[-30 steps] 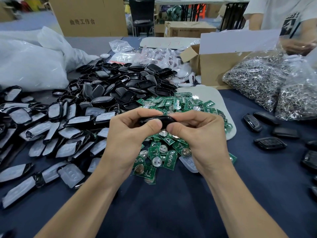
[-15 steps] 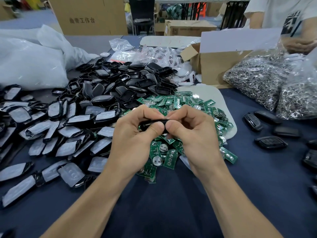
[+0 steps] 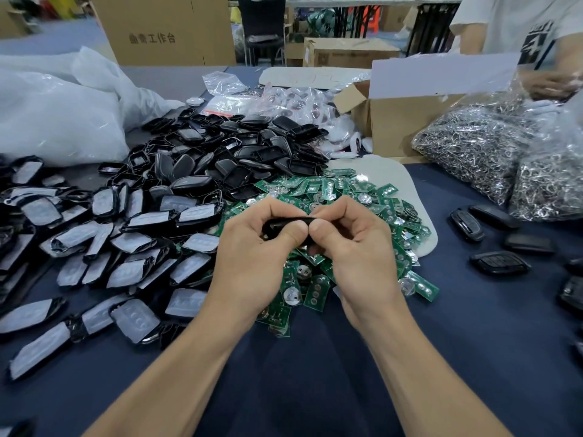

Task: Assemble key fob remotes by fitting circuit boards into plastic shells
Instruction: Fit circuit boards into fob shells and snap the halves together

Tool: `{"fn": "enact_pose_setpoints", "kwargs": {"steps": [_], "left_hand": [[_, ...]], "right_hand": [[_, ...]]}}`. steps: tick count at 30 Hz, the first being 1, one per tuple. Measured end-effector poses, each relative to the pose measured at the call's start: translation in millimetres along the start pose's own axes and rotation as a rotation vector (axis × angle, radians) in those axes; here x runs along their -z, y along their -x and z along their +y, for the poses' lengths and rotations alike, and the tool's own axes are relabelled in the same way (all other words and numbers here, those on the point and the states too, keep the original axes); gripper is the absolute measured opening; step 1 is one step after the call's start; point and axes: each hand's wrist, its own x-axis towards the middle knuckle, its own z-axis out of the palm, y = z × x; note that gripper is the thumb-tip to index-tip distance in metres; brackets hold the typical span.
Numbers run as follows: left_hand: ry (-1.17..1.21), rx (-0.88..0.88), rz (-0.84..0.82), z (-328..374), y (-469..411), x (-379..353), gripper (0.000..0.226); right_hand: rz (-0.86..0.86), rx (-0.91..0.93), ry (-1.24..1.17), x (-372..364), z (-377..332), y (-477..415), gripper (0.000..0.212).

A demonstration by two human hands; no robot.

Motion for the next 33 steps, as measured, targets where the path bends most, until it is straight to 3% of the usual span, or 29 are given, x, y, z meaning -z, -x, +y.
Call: {"fn": "enact_pose_setpoints", "kwargs": {"steps": [6, 10, 12, 16, 21, 24, 27, 30, 33], "left_hand": [[0.239, 0.137, 0.026, 3, 0, 5, 0.019], [0.240, 0.083, 0.077, 7, -3, 11, 0.025], [0.202, 0.021, 0.047, 8, -4, 12, 0.030], [0.243, 0.024, -0.091, 7, -3, 12, 0.042], [0.262, -0.029, -0.085, 7, 0, 11, 0.032], [0.148, -0.062, 0.010, 4, 3, 9, 0.031], [0.055, -0.049, 0.107, 3, 6, 4, 0.030], [0.124, 0.016, 0.146, 4, 8, 1, 0.021], [0.166, 0.030, 0.117, 7, 9, 1, 0.034]], "right_hand": [[0.089, -0.236, -0.282, 2, -4, -2, 0.028], [-0.070, -0.299, -0.154, 7, -7, -1, 0.015], [-0.140, -0.290, -0.088, 7, -7, 0, 0.019], [-0.187, -0.375, -0.278, 5, -9, 1, 0.013], [-0.249, -0.490, -0.478, 3, -9, 2, 0.011], [-0.268, -0.503, -0.507, 0, -7, 2, 0.014], [-0.301, -0.474, -0.484, -3, -5, 4, 0.030], [-0.318, -0.407, -0.371, -7, -2, 6, 0.023], [-0.266, -0.327, -0.251, -8, 1, 6, 0.024]]}}
